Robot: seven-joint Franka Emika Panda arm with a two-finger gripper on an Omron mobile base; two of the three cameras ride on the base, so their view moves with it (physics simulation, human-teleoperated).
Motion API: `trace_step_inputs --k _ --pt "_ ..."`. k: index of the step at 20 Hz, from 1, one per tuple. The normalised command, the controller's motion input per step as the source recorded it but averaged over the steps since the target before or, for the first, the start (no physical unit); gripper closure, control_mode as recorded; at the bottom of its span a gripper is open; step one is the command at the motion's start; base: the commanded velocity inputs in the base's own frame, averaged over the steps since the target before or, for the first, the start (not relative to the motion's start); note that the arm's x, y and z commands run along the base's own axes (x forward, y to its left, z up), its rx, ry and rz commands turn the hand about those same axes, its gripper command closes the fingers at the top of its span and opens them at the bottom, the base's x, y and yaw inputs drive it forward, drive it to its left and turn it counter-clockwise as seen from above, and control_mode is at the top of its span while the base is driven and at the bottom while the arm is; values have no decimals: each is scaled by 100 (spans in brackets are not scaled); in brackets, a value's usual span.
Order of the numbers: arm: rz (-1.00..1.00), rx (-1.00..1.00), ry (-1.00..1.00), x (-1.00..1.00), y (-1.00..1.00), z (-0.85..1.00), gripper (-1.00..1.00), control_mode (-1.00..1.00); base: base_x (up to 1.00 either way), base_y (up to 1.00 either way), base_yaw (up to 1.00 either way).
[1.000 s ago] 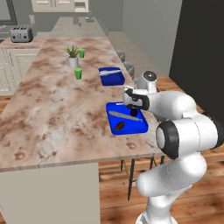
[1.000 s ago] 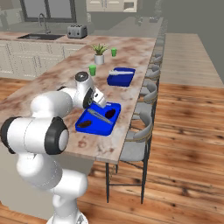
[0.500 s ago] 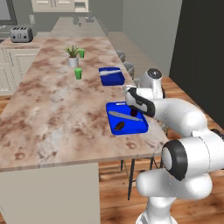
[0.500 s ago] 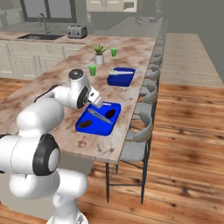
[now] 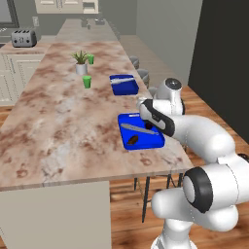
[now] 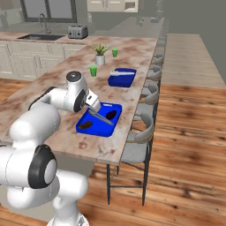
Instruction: Gather the eggplant and sweet potato from the fridge and place them on a tray on the dining counter. Then gather the steak and chicken drumstick from the fridge and place them on the other tray.
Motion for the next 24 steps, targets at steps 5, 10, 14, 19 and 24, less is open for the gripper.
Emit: trace_step_inputs --k 5,10,14,19,24 --pt "0 0 0 0 3 0 -100 -100 0 0 0" --pt "0 0 0 0 0 0 -100 -100 0 0 0" --pt "0 0 0 0 0 0 -100 -100 0 0 0" --pt "0 0 0 0 0 0 -100 100 -5 0 0" --pt "0 0 0 0 0 0 -100 100 -79 0 3"
